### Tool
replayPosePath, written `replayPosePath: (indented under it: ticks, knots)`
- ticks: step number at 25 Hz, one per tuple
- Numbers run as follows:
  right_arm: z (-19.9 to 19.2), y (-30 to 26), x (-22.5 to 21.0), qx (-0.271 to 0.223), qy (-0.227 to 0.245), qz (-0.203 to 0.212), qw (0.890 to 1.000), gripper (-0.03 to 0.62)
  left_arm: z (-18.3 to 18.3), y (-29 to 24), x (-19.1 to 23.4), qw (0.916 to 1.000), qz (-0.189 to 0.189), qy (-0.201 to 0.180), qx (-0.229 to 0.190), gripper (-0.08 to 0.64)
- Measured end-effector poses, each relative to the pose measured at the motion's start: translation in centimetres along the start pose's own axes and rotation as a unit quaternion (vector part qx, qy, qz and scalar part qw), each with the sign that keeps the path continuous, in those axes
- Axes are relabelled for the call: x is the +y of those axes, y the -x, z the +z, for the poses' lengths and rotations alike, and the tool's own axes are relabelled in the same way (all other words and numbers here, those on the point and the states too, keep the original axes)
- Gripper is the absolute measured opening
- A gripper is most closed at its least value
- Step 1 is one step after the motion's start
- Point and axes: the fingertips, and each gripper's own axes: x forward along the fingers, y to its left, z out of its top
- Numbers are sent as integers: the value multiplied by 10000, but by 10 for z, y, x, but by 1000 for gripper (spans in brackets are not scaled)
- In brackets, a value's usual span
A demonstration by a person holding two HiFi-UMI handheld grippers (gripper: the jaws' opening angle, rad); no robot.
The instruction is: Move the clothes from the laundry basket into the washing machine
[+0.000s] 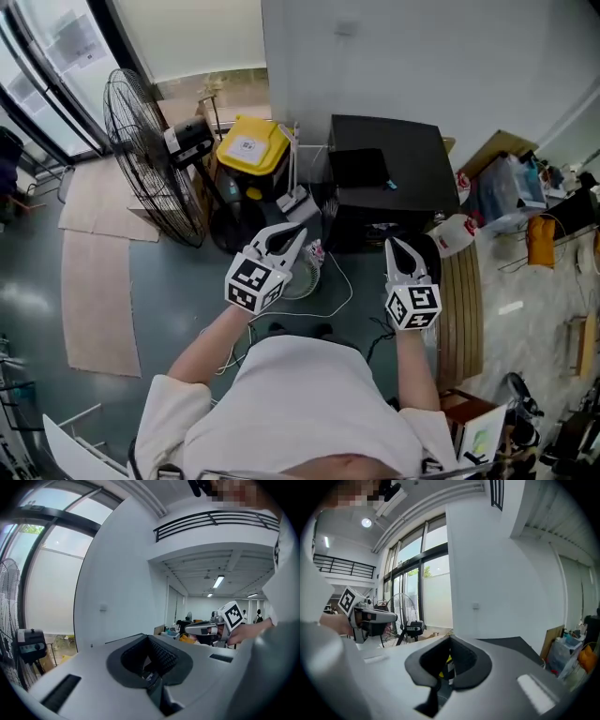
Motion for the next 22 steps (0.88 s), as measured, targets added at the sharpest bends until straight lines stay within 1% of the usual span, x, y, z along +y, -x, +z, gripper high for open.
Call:
replayPosePath:
  ticks: [2,4,7,10,13,16,22]
  knots:
    - [6,3,3,-49,-73,28,10000,11,2,9,5,9999,116,-10,-33,5]
    - [9,4,5,-85,-19,38,10000,11,1,16,11,9997,230,-8,-53,5]
    - [12,5,8,-146,189,16,9997,11,2,26,21,9995,300,0,-85,5]
    - [19,5,11,-256,419,-26,9988,11,3,36,32,9989,438,-109,-94,6]
    - [24,5,14,-263,572,21,9980,11,3,42,39,9982,568,-117,-147,6]
    - [24,7,16,-230,553,70,9982,11,3,47,39,9976,653,-67,-241,6]
    - [28,8,16,-351,471,27,9983,9,-3,44,44,9976,653,69,-207,5]
